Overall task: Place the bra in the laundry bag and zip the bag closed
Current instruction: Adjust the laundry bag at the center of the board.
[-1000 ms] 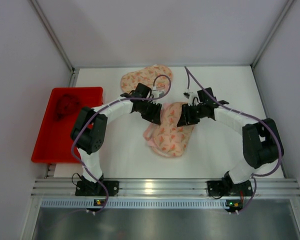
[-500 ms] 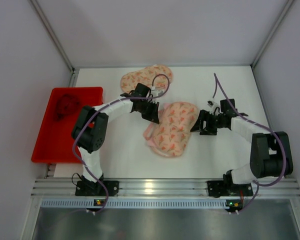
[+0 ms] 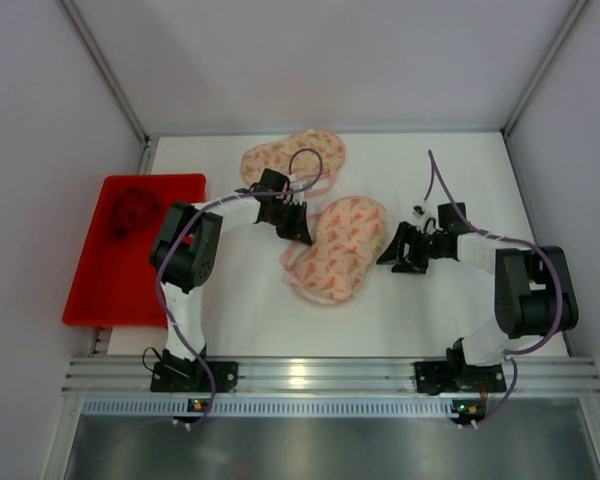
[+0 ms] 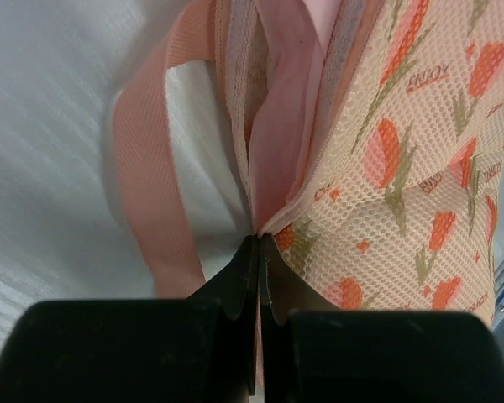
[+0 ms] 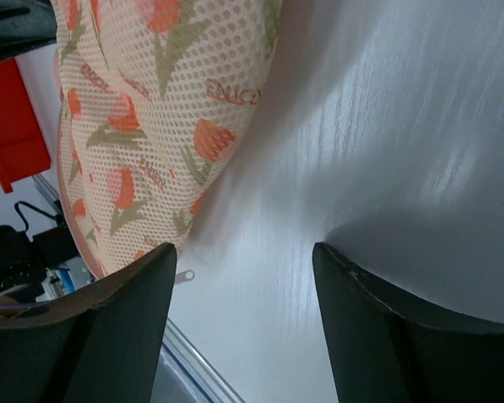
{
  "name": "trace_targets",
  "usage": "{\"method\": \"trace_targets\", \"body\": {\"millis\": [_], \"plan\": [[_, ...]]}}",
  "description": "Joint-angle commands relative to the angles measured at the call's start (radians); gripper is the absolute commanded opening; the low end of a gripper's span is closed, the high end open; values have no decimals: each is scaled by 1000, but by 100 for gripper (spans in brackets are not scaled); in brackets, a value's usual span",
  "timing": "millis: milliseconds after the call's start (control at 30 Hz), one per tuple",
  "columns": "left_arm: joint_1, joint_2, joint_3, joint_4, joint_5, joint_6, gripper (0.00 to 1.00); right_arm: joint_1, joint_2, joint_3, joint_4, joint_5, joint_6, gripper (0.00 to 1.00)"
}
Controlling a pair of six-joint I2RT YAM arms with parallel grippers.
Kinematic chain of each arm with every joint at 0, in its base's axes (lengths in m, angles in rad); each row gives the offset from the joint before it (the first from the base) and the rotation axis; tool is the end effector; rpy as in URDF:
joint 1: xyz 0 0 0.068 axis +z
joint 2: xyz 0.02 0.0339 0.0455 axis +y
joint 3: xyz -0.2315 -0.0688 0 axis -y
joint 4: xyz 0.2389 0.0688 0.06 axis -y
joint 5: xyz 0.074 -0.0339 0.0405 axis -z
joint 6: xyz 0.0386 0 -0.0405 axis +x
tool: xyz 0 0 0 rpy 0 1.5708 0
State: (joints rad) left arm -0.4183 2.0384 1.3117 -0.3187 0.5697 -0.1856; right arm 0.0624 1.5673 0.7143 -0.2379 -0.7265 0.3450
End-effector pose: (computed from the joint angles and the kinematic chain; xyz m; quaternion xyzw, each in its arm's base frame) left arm 0.3536 -0.1800 0.1141 0.1801 0.9120 -0.3332 0.1572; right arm 0.2669 0.0424 0.1133 0.0443 0.9108 0.3829 0.1477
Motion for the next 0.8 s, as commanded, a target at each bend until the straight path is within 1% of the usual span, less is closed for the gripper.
{"method": "trace_targets", "body": {"millis": [0, 33, 67, 133, 167, 200, 267, 300, 400, 567, 667, 733, 767], "plan": [[12, 78, -8, 13, -54, -6, 0, -6, 19, -39, 129, -51, 44, 66], [15, 97, -9, 12, -56, -9, 0, -4, 22, -50, 156, -60, 60, 66], [18, 104, -9, 13, -51, -9, 0, -6, 28, -61, 225, -68, 78, 66], [27, 121, -11, 13, -48, -14, 0, -4, 48, -91, 308, -94, 136, 64], [29, 129, -9, 13, -47, -15, 0, -3, 62, -101, 390, -99, 155, 62], [30, 134, -6, 12, -44, -15, 0, -1, 72, -120, 431, -105, 201, 58], [32, 144, -6, 12, -40, -20, 0, 4, 95, -141, 524, -117, 254, 54], [32, 149, -6, 13, -39, -21, 0, 7, 126, -154, 604, -132, 306, 51], [32, 155, -9, 13, -42, -25, 0, 27, 187, -156, 682, -169, 362, 45], [32, 157, -14, 18, -40, -31, 0, 70, 244, -164, 773, -177, 425, 45], [32, 160, -11, 20, -45, -31, 0, 96, 276, -153, 787, -186, 443, 44], [33, 161, -11, 20, -50, -32, 0, 106, 286, -150, 793, -197, 457, 36], [32, 158, -11, 21, -50, -32, 0, 105, 281, -144, 781, -200, 457, 30]]}}
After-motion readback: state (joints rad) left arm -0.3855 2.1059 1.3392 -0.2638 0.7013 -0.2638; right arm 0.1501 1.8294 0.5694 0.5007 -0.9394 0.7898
